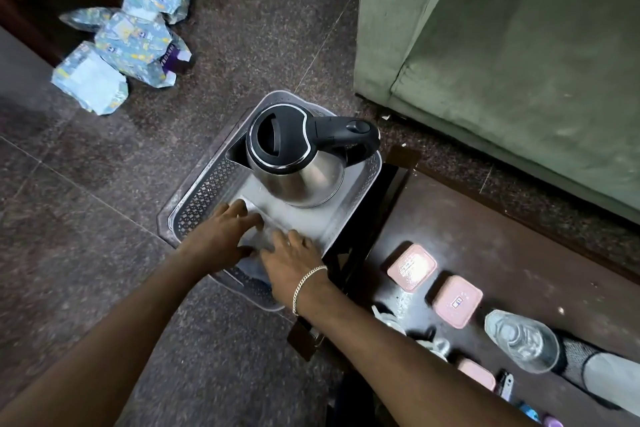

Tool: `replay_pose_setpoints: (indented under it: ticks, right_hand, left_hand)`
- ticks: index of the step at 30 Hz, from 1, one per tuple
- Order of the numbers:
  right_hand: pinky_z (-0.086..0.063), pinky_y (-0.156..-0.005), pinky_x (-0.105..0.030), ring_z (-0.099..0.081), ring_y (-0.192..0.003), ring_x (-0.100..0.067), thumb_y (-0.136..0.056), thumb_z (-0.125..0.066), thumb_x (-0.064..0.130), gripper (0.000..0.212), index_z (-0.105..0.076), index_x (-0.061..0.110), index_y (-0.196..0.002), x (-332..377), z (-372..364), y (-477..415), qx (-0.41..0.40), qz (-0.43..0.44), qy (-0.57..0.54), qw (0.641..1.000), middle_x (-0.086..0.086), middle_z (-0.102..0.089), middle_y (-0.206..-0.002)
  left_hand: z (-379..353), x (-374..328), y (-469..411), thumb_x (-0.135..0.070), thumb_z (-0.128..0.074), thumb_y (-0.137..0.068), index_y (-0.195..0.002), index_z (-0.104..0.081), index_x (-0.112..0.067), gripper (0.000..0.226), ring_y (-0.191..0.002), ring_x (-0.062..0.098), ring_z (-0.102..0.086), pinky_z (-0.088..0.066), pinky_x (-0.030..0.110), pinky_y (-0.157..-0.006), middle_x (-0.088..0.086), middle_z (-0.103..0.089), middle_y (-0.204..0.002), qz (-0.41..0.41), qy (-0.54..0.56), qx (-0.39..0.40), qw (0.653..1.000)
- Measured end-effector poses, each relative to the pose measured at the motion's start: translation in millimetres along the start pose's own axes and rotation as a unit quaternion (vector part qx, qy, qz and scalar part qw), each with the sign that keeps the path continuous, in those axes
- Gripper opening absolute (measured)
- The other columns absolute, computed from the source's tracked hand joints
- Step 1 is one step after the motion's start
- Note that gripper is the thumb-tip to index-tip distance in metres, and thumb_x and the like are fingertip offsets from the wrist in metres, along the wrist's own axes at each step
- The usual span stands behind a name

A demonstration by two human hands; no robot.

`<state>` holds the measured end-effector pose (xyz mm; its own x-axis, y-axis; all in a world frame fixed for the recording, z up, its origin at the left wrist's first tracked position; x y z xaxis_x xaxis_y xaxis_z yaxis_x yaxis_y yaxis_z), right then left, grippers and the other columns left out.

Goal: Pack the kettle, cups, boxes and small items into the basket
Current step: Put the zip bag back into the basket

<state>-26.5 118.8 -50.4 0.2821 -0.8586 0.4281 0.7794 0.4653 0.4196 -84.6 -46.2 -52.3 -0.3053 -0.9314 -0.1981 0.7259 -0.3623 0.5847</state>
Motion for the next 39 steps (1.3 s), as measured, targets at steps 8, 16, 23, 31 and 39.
replay_pose_setpoints:
  ticks: [8, 16, 23, 31, 39]
  right_hand:
    - [-0.045, -0.097, -0.047, -0.046, -0.126, -0.034, -0.097, -0.055, 0.016, 0.027, -0.067, 0.018, -0.121, 0.8, -5.3, -4.8, 0.016, 0.012, 0.030, 0.999, -0.007, -0.055, -0.129]
    - [-0.043, -0.100, -0.045, -0.052, -0.125, -0.033, -0.102, -0.044, 0.015, 0.033, -0.067, 0.015, -0.125, -0.3, -3.6, 2.8, 0.046, 0.017, 0.060, 0.997, -0.009, -0.060, -0.129]
    - [-0.041, -0.100, -0.045, -0.057, -0.121, -0.031, -0.101, -0.043, 0.018, 0.033, -0.067, 0.016, -0.123, 3.8, -6.1, 8.1, 0.043, 0.026, 0.101, 0.994, -0.008, -0.063, -0.127]
    - [-0.042, -0.093, -0.045, -0.056, -0.107, -0.033, -0.089, -0.057, 0.014, 0.021, -0.071, 0.011, -0.105, -10.0, 10.9, 67.1, -0.099, 0.077, -0.001, 0.992, -0.010, -0.059, -0.113]
    - [-0.054, -0.084, -0.040, -0.063, -0.091, -0.030, -0.087, -0.064, 0.012, 0.020, -0.072, 0.010, -0.106, -110.2, -3.2, 180.0, -0.292, -0.080, -0.131, 0.944, -0.008, -0.065, -0.103]
  left_hand:
    - [-8.6, 6.1, -0.4, -0.038, -0.093, -0.070, -0.130, -0.062, -0.030, 0.068, -0.115, 0.037, -0.052, -0.048, 0.049, -0.102, 0.005, -0.052, -0.126, 0.049, 0.015, -0.019, 0.999]
    - [-9.8, 6.4, 8.3, -0.043, -0.098, -0.062, -0.146, -0.049, -0.030, 0.098, -0.120, 0.042, -0.049, -0.049, 0.053, -0.101, 0.011, -0.043, -0.141, 0.101, 0.009, -0.029, 0.994]
    - [-6.4, -6.3, 13.9, -0.046, -0.096, -0.065, -0.158, -0.036, -0.030, 0.112, -0.119, 0.047, -0.048, -0.050, 0.056, -0.099, 0.014, -0.045, -0.141, 0.171, -0.033, -0.033, 0.984]
    - [-5.9, -62.3, 43.4, -0.033, -0.097, -0.066, -0.147, -0.048, -0.009, 0.098, -0.113, 0.049, -0.049, -0.048, 0.063, -0.085, 0.024, -0.050, -0.137, 0.174, -0.085, -0.204, 0.960]
    - [-31.3, -173.1, 50.3, -0.025, -0.060, -0.101, -0.121, -0.059, -0.009, 0.025, -0.101, 0.034, -0.058, -0.049, 0.042, -0.088, 0.011, -0.053, -0.113, -0.090, 0.058, -0.399, 0.911]
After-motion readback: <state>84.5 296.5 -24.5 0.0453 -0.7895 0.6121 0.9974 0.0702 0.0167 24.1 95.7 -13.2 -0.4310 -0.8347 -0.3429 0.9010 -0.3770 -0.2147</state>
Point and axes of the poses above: each hand's wrist, its own y-axis away from the middle knuckle, its own z-axis out of the back of the hand, x = y × z, the point moved 1 cm from there along -y, towards the middle knuckle
